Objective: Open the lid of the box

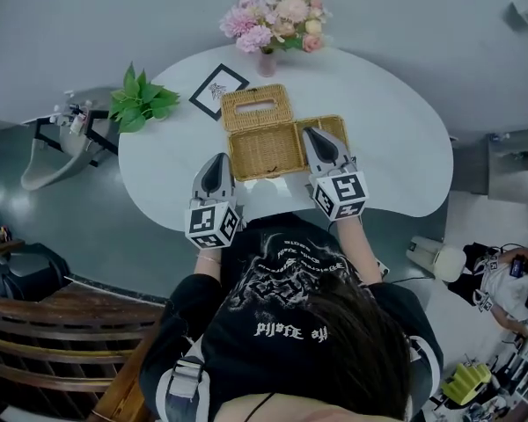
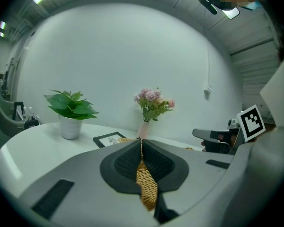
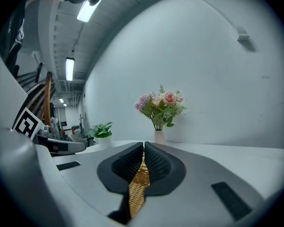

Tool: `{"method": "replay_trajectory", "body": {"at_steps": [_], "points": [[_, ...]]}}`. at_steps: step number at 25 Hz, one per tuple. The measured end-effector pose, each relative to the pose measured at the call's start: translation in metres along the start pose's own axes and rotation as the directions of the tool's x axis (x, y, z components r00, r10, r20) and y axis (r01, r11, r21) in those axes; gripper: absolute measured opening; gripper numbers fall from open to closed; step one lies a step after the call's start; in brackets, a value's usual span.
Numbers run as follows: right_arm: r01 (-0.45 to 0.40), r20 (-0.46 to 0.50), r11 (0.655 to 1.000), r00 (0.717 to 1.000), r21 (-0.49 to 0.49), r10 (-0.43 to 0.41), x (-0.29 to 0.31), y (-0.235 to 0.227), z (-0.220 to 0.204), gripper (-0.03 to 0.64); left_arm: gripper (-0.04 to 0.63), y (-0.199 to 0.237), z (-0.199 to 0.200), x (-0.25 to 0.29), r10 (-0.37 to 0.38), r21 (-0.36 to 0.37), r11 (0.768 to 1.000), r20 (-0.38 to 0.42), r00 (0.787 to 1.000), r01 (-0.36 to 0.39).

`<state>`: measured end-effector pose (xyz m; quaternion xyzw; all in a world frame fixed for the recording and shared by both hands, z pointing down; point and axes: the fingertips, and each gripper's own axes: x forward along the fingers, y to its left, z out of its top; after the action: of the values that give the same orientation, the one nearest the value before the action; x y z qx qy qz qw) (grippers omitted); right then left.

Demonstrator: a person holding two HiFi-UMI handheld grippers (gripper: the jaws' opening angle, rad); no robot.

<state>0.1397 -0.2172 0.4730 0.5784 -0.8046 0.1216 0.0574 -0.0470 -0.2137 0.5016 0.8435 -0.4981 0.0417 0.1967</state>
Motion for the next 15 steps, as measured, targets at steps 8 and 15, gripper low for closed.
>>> {"method": "replay_trajectory", "body": {"at_steps": [8, 15], "points": [[0.001, -0.042, 1.0, 0.999, -0.024, -0.002, -0.006, 0.015, -0.029, 0.034, 0.025, -0.01, -0.004, 0.0, -0.031, 0.038, 0.999, -0.007, 1.0, 0.031], [0.023, -0.042, 1.0, 0.999, -0.018, -0.024, -0.007, 0.018, -0.034, 0.026, 0.025, -0.007, -0.005, -0.002, -0.028, 0.043, 0.999, -0.01, 1.0, 0.028]]}}
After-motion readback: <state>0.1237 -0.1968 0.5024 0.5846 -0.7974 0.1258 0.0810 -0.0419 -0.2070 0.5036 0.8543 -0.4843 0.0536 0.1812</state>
